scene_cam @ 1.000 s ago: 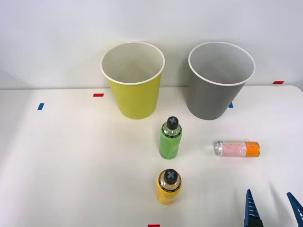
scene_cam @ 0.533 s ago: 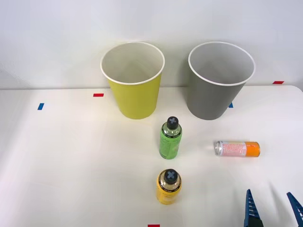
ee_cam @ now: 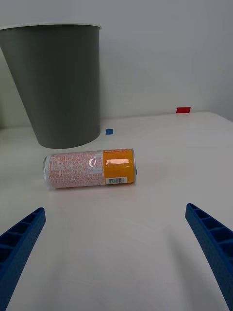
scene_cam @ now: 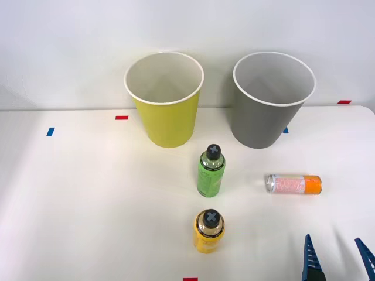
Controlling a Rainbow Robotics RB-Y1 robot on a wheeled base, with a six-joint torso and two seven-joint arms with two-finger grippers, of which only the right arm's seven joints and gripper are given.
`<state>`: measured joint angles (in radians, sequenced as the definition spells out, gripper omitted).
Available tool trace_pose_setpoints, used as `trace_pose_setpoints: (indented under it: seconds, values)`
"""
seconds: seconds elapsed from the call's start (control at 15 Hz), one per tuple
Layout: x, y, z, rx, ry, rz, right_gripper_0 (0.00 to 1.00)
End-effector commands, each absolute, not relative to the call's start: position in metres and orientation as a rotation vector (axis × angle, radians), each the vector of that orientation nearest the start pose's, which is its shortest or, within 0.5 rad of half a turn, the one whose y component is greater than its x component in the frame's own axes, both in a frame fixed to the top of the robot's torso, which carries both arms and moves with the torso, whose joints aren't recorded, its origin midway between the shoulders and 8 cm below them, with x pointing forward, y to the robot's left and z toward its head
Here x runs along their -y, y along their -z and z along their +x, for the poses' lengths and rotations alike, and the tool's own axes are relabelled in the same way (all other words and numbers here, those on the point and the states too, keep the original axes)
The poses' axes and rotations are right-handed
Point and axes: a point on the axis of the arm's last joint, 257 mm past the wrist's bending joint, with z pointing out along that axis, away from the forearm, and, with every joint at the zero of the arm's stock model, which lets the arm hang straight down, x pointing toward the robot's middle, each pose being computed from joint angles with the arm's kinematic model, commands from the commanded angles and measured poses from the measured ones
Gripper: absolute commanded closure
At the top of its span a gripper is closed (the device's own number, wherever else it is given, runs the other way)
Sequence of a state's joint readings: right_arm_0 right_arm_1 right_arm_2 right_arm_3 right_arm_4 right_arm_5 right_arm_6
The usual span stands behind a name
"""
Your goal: Put cans in the gray bin, plastic bottles in the light green bin
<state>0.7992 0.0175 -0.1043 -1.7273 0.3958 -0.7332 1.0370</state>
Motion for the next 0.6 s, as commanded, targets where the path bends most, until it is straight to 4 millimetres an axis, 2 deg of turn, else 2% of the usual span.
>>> trace_pose_setpoints:
  seconds: [0.07, 0.6]
  values:
    - [0.3048, 0.2882, 0.2700, -1.497, 0.007, 0.086, 0.00]
    - [0.3048, 0.2882, 0.2700, -1.497, 0.007, 0.086, 0.00]
